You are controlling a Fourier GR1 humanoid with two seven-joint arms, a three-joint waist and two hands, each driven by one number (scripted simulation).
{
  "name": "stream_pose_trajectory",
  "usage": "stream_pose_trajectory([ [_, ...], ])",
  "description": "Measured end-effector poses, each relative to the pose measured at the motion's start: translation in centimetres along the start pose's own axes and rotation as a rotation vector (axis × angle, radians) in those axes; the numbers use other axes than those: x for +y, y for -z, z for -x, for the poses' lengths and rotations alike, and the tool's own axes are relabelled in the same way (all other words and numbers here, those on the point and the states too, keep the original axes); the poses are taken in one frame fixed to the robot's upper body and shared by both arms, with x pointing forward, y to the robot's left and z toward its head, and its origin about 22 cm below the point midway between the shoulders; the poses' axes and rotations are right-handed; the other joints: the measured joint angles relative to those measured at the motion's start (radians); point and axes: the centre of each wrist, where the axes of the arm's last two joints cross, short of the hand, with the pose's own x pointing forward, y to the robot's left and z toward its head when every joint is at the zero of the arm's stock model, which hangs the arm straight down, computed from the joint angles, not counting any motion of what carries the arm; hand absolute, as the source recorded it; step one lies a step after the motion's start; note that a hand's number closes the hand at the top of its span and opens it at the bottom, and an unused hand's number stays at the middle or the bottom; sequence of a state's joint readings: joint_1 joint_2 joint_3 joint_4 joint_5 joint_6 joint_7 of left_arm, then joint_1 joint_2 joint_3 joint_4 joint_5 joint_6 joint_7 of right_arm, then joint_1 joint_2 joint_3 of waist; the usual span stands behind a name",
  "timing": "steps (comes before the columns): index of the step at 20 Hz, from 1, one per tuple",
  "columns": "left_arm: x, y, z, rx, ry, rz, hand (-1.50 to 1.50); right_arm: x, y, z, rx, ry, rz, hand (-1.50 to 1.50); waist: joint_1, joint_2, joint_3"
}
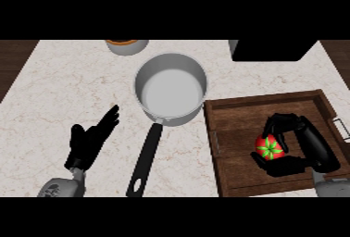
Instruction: Pick the tomato from the tray and place it in the pot
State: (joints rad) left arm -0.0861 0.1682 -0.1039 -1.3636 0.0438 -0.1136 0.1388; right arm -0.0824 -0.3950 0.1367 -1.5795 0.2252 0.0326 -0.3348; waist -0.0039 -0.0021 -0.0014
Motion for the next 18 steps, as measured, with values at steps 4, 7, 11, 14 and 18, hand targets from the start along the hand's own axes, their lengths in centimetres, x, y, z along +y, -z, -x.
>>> stream_pose_trajectory([
  [4,0.1,-0.2,-0.2,-0.002,0.002,-0.001,0.0,-0.5,2.6,-3.8,0.0,-0.067,-0.007,1.5,0.003,0.0,0.0],
  [7,-0.2,-0.5,0.1,0.0,0.001,0.0,0.0,0.1,4.6,-6.5,0.001,-0.108,-0.024,1.5,0.006,0.0,0.0],
  [11,-0.3,-0.2,0.2,-0.001,0.004,0.007,0.0,1.4,8.4,-10.3,0.016,-0.167,-0.074,1.5,0.012,0.001,0.0],
  [14,-0.3,0.0,-0.3,-0.006,0.006,0.015,0.0,3.6,10.8,-11.8,0.036,-0.22,-0.113,1.5,0.016,0.002,0.0],
  [18,-0.6,-0.1,-0.4,-0.003,0.0,0.019,0.0,5.8,14.0,-13.1,0.055,-0.296,-0.172,1.5,0.019,0.003,0.0],
])
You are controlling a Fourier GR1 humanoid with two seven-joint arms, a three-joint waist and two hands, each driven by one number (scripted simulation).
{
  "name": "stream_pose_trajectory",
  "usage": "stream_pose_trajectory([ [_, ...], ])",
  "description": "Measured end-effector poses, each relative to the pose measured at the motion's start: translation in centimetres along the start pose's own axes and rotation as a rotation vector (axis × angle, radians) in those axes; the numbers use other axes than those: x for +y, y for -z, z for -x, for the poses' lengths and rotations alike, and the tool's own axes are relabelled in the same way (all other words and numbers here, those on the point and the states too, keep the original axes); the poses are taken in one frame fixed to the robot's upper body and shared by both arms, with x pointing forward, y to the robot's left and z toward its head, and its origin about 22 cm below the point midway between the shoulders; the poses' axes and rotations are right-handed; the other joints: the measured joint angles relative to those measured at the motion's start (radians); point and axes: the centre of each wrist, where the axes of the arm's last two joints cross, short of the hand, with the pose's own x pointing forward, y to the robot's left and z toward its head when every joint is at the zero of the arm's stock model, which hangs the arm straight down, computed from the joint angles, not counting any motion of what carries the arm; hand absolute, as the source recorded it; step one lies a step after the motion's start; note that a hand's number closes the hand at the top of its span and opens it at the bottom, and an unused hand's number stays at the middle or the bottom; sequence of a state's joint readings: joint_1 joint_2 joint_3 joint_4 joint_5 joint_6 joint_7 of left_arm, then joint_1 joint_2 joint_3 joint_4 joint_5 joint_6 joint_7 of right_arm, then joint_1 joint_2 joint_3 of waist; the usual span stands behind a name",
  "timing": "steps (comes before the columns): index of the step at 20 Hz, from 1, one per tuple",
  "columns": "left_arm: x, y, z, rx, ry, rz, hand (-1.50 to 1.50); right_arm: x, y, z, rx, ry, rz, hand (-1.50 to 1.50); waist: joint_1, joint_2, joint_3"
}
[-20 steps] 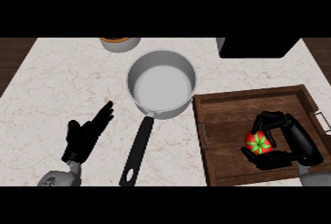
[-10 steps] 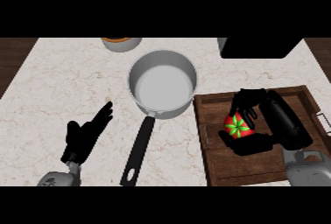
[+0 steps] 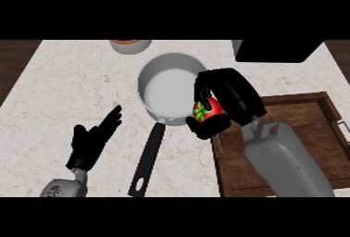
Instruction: Pick the tomato from the tray and place it in the pot
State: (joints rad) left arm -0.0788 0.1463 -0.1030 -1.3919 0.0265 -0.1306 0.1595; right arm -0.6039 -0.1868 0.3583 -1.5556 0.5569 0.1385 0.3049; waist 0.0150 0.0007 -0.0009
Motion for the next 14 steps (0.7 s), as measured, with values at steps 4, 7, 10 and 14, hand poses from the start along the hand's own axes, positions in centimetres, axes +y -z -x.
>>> stream_pose_trajectory([
  [4,0.3,0.0,0.3,-0.002,0.001,-0.001,0.0,2.1,2.4,-2.6,0.016,-0.108,-0.049,1.5,0.0,0.0,0.0],
  [7,0.1,0.3,0.1,0.0,0.004,0.003,0.0,3.8,3.7,-3.8,0.041,-0.26,-0.072,1.5,0.003,0.001,0.0],
  [10,-0.1,0.1,0.4,0.003,-0.002,0.005,0.0,5.7,4.9,-4.6,0.077,-0.391,-0.104,1.5,0.006,0.002,0.0],
  [14,0.3,0.4,0.5,-0.004,0.008,0.013,0.0,8.0,6.4,-4.5,0.184,-0.464,-0.241,1.5,0.015,0.005,-0.001],
])
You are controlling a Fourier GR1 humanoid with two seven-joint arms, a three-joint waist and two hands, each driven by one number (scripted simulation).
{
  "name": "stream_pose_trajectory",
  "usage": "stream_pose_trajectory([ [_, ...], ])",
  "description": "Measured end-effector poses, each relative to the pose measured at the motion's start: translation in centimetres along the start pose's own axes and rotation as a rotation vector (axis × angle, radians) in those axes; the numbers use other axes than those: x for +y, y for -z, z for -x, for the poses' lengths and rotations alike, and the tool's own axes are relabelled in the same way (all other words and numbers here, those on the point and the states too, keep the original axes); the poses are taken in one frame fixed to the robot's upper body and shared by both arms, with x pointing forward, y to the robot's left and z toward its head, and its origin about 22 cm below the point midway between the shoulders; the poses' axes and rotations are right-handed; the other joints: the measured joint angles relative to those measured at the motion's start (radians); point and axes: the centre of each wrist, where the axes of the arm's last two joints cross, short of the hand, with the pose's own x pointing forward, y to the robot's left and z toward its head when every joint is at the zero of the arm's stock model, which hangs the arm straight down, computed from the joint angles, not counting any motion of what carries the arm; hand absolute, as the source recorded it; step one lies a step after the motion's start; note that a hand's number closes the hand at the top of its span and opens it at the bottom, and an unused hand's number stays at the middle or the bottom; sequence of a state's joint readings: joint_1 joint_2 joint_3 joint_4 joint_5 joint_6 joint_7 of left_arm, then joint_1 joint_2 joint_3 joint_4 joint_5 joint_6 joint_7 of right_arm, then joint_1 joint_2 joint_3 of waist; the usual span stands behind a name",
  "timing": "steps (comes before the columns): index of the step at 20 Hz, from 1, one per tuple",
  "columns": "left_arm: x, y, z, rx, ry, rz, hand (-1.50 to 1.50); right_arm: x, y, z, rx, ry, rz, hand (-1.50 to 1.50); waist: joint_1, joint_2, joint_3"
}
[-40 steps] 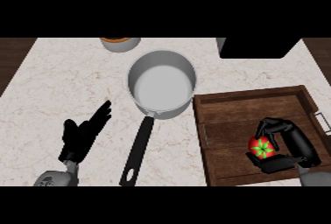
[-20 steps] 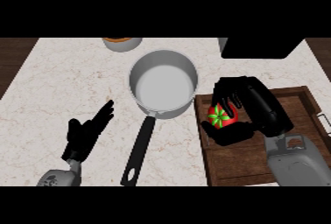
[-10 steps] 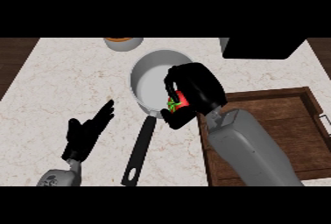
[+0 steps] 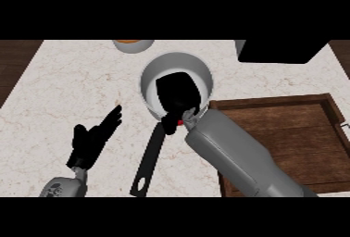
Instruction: Pick the tomato from the tray and place it in the pot
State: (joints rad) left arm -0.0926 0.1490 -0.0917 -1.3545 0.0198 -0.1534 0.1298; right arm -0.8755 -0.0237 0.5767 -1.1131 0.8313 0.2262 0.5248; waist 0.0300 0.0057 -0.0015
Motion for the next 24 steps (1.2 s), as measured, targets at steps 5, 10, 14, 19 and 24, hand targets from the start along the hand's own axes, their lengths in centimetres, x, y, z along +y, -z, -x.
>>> stream_pose_trajectory([
  [5,-0.2,0.4,-0.5,-0.005,0.001,0.006,0.0,1.5,1.2,-0.2,0.134,-0.013,-0.194,-1.5,0.008,-0.005,0.001],
  [10,-0.4,0.8,-0.4,-0.006,0.003,0.014,0.0,2.4,1.6,-0.5,0.097,0.113,-0.197,-1.5,0.015,-0.001,0.001],
  [14,-0.6,0.8,-0.4,-0.007,0.007,0.026,0.0,1.2,1.2,-0.4,0.029,0.36,-0.036,-1.5,0.028,0.004,0.003],
  [19,-0.3,0.9,-0.5,-0.004,0.008,0.018,0.0,-0.6,0.8,0.4,0.003,0.68,0.179,-1.5,0.019,0.003,0.003],
  [24,-0.2,0.8,-0.6,-0.002,0.005,0.003,0.0,-2.2,1.1,1.9,0.048,0.891,0.382,-1.5,0.003,0.0,0.002],
])
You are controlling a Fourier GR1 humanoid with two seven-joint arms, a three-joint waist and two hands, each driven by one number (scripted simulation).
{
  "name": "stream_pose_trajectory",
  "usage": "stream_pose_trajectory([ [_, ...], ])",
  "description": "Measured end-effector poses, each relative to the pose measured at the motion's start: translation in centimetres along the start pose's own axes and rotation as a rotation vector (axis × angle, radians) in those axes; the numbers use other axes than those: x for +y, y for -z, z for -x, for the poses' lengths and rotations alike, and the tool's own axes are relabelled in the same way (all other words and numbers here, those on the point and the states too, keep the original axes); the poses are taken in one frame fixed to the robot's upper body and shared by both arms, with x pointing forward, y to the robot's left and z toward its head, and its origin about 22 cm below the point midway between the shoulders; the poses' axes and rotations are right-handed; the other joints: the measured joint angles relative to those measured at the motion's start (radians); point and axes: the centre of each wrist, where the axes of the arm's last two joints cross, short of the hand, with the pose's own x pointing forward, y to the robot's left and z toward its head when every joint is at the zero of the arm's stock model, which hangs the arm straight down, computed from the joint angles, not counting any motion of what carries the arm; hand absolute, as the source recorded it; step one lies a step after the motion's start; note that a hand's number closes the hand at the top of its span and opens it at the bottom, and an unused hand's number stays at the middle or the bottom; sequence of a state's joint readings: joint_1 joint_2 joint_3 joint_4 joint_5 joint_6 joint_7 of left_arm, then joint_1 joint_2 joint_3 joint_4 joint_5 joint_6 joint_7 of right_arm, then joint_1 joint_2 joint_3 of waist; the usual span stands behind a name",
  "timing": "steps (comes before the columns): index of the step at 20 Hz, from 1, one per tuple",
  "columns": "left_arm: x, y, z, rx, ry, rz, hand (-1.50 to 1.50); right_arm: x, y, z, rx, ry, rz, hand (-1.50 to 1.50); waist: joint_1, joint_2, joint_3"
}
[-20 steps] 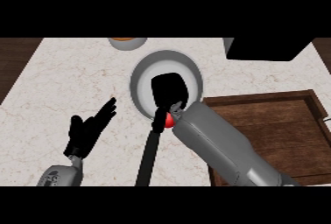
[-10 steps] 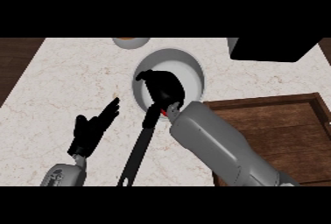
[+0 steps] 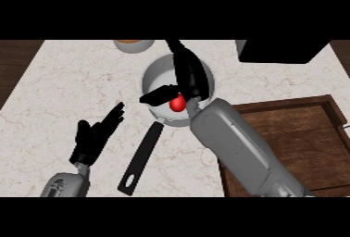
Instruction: Pick the tomato from the tray and place it in the pot
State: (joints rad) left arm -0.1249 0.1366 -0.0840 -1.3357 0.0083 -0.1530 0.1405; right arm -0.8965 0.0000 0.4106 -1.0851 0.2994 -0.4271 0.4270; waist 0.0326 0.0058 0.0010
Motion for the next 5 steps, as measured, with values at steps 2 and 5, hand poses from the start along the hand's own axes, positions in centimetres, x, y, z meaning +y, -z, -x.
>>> stream_pose_trajectory([
  [2,-0.1,-0.3,0.2,-0.001,0.0,-0.008,0.0,-0.8,0.0,0.7,-0.007,0.069,0.06,-1.5,-0.009,-0.002,0.0],
  [5,0.3,-0.7,0.6,0.001,-0.007,-0.018,0.0,-3.0,0.4,2.1,-0.023,0.146,0.115,-1.5,-0.018,-0.003,0.0],
])
